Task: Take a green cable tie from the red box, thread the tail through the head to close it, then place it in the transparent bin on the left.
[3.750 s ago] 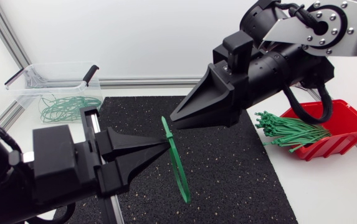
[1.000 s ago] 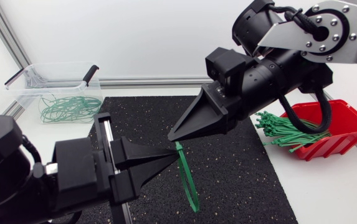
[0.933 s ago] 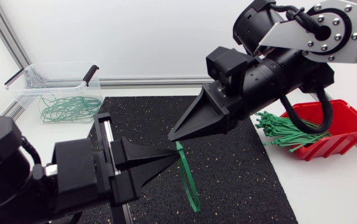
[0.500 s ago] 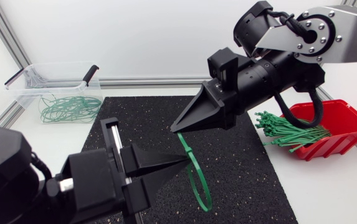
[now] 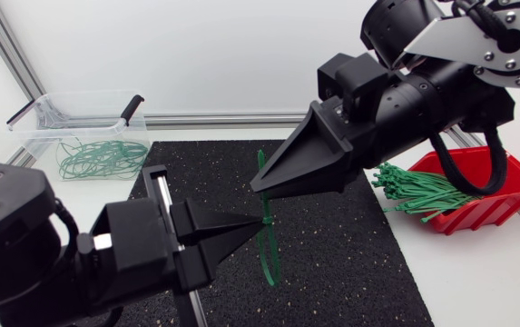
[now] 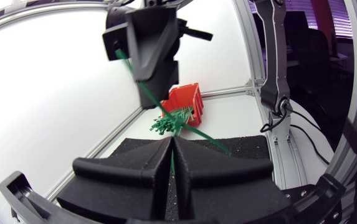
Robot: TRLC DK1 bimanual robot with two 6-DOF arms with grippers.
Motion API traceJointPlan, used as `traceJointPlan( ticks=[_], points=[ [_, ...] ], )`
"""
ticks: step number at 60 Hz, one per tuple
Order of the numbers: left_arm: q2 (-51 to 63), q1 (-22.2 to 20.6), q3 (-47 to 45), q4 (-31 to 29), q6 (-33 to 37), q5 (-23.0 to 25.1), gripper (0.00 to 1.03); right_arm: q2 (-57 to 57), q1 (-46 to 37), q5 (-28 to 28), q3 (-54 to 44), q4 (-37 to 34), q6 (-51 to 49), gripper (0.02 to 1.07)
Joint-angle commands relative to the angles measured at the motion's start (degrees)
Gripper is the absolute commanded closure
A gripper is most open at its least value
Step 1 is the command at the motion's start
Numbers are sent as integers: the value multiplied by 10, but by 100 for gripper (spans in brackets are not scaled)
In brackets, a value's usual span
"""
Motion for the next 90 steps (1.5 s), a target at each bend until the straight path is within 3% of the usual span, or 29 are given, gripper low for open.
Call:
traceJointPlan(
  ticks=[1, 3, 9, 24, 37, 46, 59, 69, 77, 80, 86, 90],
  points=[
    [-10, 66, 25, -17, -7, 34, 99, -10, -5, 12, -28, -11, -19, 18],
    [-14, 92, 30, -29, -16, 49, 99, -10, -8, 27, -34, -11, -28, 5],
    [-16, 172, 52, -71, -34, 99, 99, -6, -11, 84, -57, -4, -52, 5],
    [-12, 361, 92, -94, -37, 133, 99, -9, -20, 210, -109, 70, -57, 5],
    [55, 521, 181, -65, -72, 134, 99, -21, -52, 217, -119, 93, -67, 5],
    [181, 613, 333, -120, -104, 129, 99, -46, -54, 227, -129, 98, -71, 5],
    [372, 661, 572, -283, -118, 108, 99, -85, -39, 250, -145, 99, -67, 5],
    [502, 662, 710, -386, -116, 35, 99, -110, -31, 265, -157, 98, -66, 5],
    [628, 654, 824, -542, -107, -26, 92, -122, -31, 265, -168, 96, -65, 5],
    [654, 653, 838, -566, -107, -38, 91, -127, -31, 270, -173, 96, -65, 5],
    [674, 652, 846, -590, -108, -51, 72, -138, -32, 271, -177, 89, -66, 5],
    [673, 652, 839, -592, -108, -51, 47, -144, -34, 271, -177, 87, -66, 5]
  ],
)
